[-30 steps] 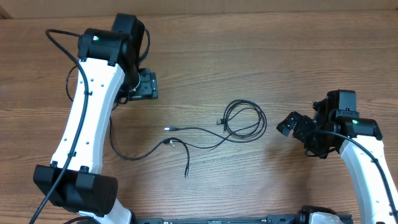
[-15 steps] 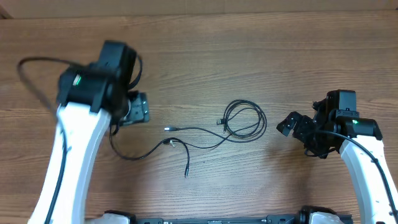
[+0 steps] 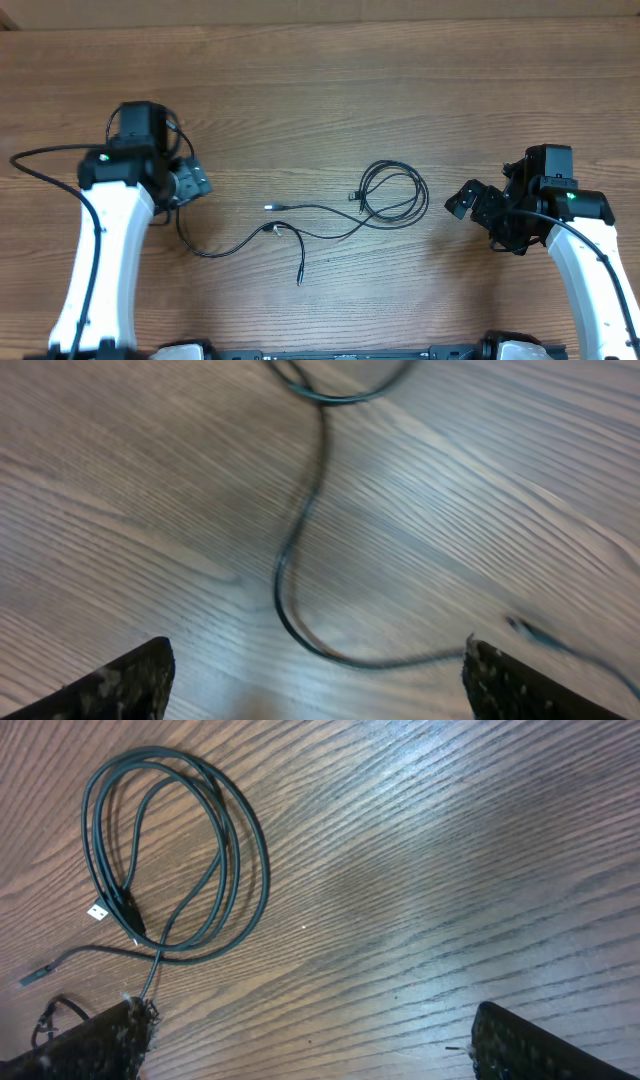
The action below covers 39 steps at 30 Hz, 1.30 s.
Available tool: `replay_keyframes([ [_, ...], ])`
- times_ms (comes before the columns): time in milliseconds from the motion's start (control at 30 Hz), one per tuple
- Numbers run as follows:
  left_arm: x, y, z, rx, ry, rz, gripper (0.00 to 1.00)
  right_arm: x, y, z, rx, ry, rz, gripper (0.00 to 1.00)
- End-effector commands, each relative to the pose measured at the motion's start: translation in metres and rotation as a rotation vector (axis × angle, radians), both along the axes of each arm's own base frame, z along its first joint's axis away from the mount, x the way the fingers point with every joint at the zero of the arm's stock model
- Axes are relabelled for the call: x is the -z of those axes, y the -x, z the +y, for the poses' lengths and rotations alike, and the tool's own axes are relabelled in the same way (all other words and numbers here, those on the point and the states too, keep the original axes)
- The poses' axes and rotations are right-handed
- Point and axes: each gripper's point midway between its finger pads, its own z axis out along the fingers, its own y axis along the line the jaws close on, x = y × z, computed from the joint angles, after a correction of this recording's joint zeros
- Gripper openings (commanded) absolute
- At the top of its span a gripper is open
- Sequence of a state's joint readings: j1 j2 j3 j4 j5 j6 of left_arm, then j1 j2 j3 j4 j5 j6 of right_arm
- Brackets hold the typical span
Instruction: Untangle cables
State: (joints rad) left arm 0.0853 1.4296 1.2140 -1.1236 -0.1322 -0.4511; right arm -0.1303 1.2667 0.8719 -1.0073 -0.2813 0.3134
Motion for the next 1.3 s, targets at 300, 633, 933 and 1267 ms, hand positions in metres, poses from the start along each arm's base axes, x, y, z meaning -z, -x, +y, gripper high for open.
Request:
replay_keyframes([
  [300,0.113,-0.010,0.013,-0.064,0.206,0.267,0.74,-0.011,-0.008,-0.001,-0.009,0.013,-0.046,1.00],
  [633,0.130,0.001,0.019,-0.072,0.173,0.354,0.30,-0.011,-0.008,-0.001,-0.009,0.013,-0.047,1.00],
  [933,0.128,0.009,0.026,-0.085,0.130,0.389,0.04,-0.011,-0.008,-0.001,-0.009,0.013,-0.047,1.00],
  [1267,0.044,-0.019,0.057,-0.155,0.103,0.193,0.04,-0.011,-0.008,-0.001,-0.009,0.013,-0.047,1.00],
])
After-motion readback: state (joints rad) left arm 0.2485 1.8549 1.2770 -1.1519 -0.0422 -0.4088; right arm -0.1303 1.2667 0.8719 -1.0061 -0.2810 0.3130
